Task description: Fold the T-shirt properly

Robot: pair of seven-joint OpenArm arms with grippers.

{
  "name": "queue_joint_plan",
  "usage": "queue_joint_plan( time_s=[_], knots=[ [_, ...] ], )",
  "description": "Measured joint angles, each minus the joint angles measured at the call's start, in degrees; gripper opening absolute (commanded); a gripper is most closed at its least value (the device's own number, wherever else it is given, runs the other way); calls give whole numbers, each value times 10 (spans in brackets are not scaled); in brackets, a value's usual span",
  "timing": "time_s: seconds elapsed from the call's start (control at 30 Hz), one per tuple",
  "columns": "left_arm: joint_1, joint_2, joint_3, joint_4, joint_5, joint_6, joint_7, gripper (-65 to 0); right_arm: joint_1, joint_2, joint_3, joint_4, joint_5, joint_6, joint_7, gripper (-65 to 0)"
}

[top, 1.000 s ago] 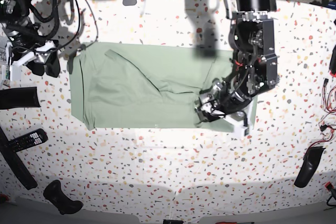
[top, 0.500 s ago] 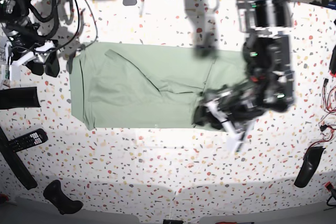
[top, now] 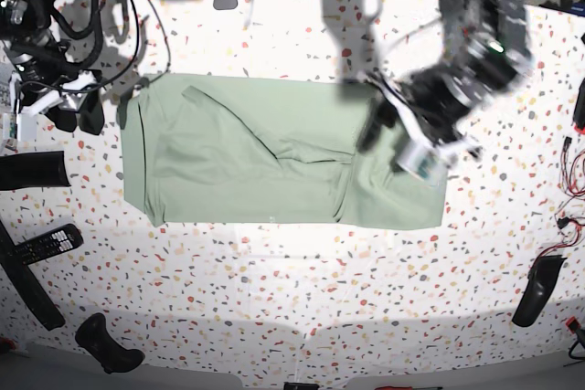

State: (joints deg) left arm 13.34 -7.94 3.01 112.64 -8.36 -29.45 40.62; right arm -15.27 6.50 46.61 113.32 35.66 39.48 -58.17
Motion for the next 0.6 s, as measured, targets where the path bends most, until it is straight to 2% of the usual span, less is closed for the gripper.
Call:
queue_joint_plan(
  time_s=[0.03, 0.13, 0.23, 0.3, 0.37, 0.47, 0.57, 0.6],
  knots=[
    [10, 0, 21, -3, 28, 20, -15, -341, 0, 0, 0, 0, 0, 0, 0, -360],
    [17, 1, 85, -25, 115, 109, -37, -341, 0, 0, 0, 0, 0, 0, 0, -360],
    [13, 1, 143, -54, 216, 232, -43, -341, 0, 0, 0, 0, 0, 0, 0, -360],
    [13, 1, 168, -75, 271, 291, -43, -341, 0, 0, 0, 0, 0, 0, 0, -360],
    [12, 0, 187, -94, 291, 314, -27, -341, 0, 0, 0, 0, 0, 0, 0, -360],
    [13, 0, 209, -122, 289, 316, -17, -341, 0, 0, 0, 0, 0, 0, 0, -360],
    [14, 0, 221, -129, 288, 365, -17, -341, 0, 0, 0, 0, 0, 0, 0, -360],
    [12, 0, 221, -128, 291, 371, -18, -341, 0, 0, 0, 0, 0, 0, 0, -360]
  ],
)
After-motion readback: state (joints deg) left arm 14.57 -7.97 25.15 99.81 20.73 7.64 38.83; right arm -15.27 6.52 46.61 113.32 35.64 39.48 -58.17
